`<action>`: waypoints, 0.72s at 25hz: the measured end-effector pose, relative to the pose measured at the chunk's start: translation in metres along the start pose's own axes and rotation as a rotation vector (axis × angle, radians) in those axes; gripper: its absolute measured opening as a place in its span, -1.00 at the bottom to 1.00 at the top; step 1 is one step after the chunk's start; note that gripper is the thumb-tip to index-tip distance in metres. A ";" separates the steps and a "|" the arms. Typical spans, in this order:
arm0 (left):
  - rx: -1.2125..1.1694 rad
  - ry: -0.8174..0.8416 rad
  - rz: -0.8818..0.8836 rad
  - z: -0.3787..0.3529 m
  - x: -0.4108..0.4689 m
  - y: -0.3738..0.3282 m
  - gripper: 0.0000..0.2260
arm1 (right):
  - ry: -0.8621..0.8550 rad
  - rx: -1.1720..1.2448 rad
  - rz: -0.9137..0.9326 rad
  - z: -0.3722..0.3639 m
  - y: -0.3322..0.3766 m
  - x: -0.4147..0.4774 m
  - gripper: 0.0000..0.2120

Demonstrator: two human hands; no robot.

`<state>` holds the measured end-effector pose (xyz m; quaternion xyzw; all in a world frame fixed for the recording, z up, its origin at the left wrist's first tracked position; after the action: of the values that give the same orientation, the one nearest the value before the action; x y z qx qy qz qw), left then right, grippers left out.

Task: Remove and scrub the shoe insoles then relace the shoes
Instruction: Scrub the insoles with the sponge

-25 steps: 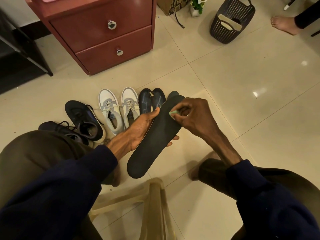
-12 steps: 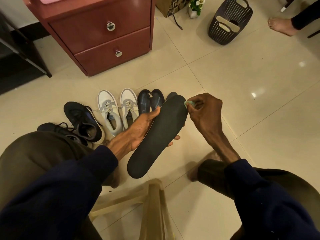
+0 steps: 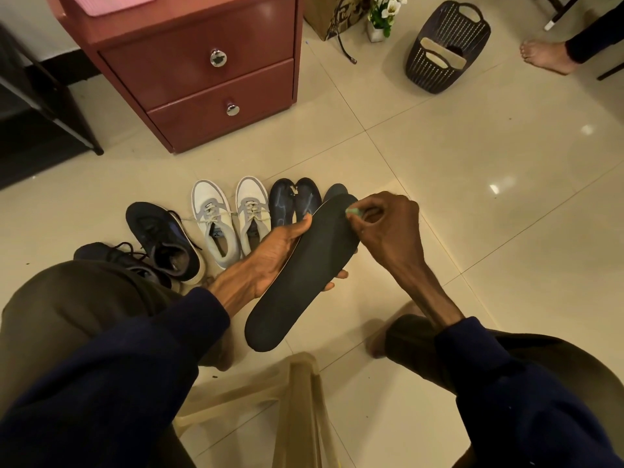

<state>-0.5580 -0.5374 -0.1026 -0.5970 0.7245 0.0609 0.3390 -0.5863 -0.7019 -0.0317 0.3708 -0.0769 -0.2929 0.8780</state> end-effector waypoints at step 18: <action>0.025 0.021 0.000 -0.003 0.001 -0.001 -0.39 | -0.143 -0.038 0.022 0.012 0.000 0.003 -0.87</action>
<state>-0.5583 -0.5401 -0.1004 -0.5934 0.7287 0.0458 0.3388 -0.5883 -0.7111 -0.0234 0.3311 -0.1379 -0.3102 0.8804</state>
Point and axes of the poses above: each hand's wrist, its own x-axis towards the middle knuckle, its own z-axis out of the back of the hand, y = z × x, the point moved 8 cm from there along x, towards the middle knuckle, and after that the axes turned 3 degrees about y, right-handed, at the moved point
